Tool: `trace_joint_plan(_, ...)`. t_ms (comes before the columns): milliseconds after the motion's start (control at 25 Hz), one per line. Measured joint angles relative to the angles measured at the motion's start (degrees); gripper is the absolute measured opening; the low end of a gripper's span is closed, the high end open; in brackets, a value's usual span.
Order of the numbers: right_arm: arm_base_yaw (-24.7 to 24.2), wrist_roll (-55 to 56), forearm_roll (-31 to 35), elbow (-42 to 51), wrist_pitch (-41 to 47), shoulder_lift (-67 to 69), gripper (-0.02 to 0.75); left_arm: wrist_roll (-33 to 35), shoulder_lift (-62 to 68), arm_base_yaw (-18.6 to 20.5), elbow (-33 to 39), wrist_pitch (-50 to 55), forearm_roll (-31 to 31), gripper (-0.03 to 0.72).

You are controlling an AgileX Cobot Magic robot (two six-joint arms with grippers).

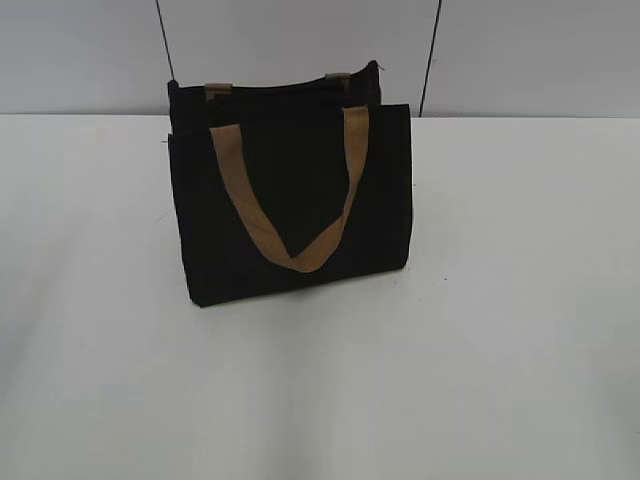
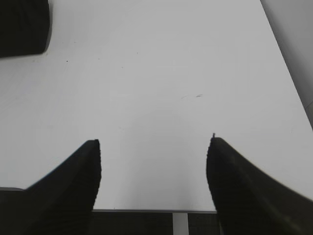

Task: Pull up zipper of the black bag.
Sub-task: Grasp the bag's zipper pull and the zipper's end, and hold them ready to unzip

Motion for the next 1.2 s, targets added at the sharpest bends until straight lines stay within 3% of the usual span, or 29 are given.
trace_joint_plan(120, 0.0, 0.0, 0.0, 0.0, 0.0, 0.0, 0.515, -4.6, 10.6, 0.0, 3.4, -15.5, 4.3, 0.53)
trace_joint_plan(280, 0.0, 0.0, 0.0, 0.0, 0.0, 0.0, 0.515, -11.7, 26.8, 0.0, 3.9, -27.3, 10.7, 0.53)
trace_joint_plan(600, 0.0, 0.1, 0.0, 0.0, 0.0, 0.0, 0.515, -13.0, 55.8, 0.9, 4.1, -48.8, 20.3, 0.53)
trace_joint_plan(840, 0.0, 0.0, 0.0, 0.0, 0.0, 0.0, 0.515, -13.3, 69.2, 1.1, 0.3, -52.4, 25.1, 0.531)
trace_joint_plan(1200, 0.0, 0.1, 0.0, 0.0, 0.0, 0.0, 0.515, -19.4, 80.5, 1.1, -12.4, -52.5, 36.1, 0.531)
